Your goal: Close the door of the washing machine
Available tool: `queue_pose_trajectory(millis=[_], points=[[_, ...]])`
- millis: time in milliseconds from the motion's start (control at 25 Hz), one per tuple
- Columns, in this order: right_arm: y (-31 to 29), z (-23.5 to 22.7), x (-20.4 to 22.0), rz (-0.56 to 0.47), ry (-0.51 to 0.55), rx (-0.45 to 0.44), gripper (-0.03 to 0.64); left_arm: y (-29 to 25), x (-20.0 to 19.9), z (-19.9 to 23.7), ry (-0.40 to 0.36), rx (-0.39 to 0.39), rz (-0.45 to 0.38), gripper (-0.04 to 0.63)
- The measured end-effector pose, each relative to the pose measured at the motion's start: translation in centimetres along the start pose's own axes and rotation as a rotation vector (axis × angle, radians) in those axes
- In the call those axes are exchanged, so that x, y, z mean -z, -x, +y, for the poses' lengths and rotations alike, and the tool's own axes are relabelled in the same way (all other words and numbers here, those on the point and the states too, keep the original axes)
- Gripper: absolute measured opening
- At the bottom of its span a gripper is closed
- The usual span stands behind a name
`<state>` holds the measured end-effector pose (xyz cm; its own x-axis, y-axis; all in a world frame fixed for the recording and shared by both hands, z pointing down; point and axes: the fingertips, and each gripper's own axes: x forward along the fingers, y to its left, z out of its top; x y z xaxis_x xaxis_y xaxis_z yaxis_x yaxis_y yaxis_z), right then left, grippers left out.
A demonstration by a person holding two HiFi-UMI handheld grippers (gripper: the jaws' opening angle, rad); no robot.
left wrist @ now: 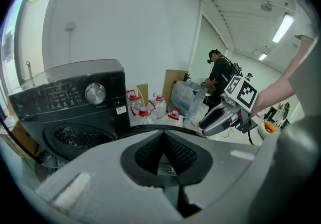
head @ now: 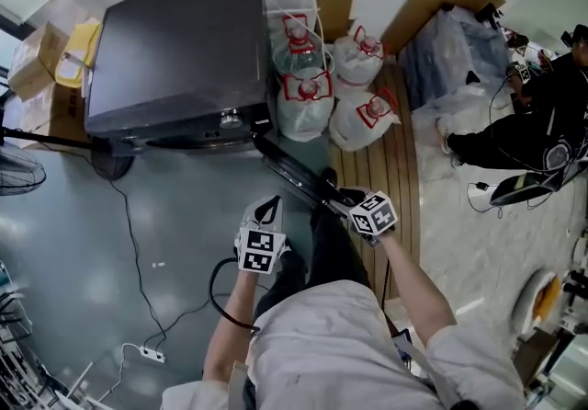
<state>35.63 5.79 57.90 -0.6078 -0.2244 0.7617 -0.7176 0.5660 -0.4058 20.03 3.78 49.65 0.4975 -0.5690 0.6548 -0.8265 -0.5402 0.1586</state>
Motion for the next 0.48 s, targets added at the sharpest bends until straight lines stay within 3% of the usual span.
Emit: queue_pose_trajectory(millis=[240,280,480], points=[[-2.8,-2.2,1.9,0.125,0.09,0.022,0.172,-4.2,1.1,-0.7,0.07,0.025,0.043,0.005],[-3.1,-2.6,2.0,0.135,0.102,0.036,0.142,-4.6,1.2,-0.9,0.084,0.027,0.042,0.005],[-3.4,-2.8,2.3,0.154,0.118,0.01,0.147,-5.0,1.8,-1.4,0.127,0.031,0.034,0.005]])
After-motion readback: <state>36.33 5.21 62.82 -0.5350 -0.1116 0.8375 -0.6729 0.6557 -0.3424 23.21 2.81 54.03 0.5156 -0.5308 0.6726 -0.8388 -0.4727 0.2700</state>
